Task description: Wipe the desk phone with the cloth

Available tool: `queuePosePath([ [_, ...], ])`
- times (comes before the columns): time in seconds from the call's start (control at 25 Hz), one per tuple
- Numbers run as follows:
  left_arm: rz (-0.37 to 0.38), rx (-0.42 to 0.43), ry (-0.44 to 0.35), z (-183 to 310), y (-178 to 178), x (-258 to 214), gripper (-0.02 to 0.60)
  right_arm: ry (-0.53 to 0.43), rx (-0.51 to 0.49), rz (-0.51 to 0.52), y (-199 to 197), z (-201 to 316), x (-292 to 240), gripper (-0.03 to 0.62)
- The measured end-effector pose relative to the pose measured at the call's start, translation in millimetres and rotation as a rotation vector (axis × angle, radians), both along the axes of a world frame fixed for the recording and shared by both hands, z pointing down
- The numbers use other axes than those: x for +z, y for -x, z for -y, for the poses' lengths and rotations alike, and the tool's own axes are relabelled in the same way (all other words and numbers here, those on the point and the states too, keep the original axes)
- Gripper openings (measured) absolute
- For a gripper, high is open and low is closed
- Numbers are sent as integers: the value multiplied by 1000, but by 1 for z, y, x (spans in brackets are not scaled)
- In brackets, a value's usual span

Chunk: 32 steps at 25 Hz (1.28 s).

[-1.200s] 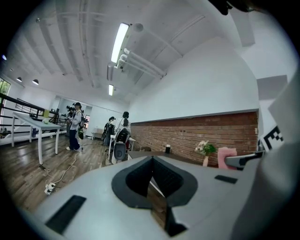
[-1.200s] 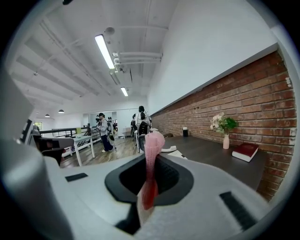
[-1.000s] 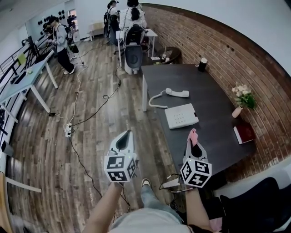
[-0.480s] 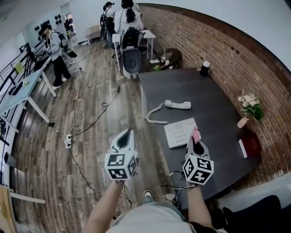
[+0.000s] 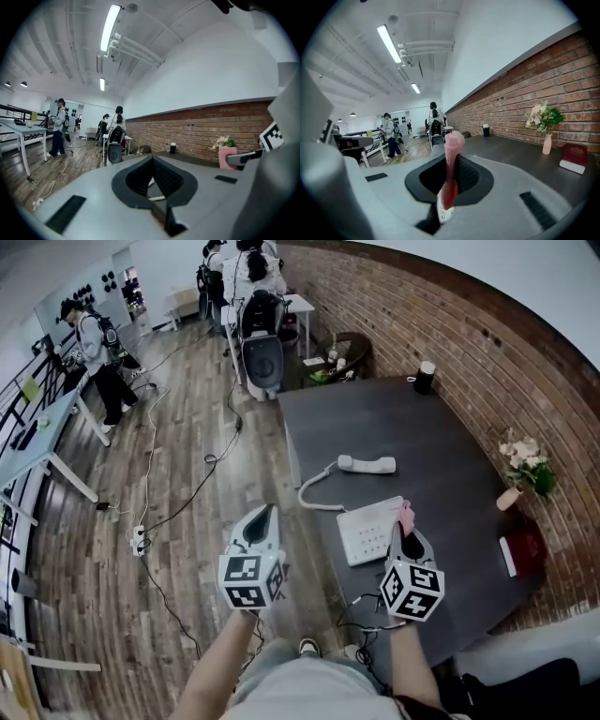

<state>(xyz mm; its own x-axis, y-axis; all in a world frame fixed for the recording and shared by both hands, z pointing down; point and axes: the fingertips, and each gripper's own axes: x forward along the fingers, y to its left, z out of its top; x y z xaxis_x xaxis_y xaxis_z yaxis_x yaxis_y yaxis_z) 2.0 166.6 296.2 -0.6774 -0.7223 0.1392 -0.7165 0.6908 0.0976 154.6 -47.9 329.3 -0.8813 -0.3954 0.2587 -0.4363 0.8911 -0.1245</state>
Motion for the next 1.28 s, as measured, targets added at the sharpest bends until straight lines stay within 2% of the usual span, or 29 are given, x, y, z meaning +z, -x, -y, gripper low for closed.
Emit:
queuePosePath([
  [0.28, -38, 47, 3, 22, 31, 18, 5, 7, 52, -38, 10, 17, 13, 21],
  [0.52, -47, 132, -7, 52, 74, 29, 5, 10, 154, -54, 26, 36, 23, 22],
  [0.96, -50, 356, -13, 130, 181, 15, 5, -2, 369, -69, 90, 63, 7, 23],
  [1.28, -40, 553, 12, 191, 223, 14, 5, 20, 567, -64, 111, 81, 5, 23],
])
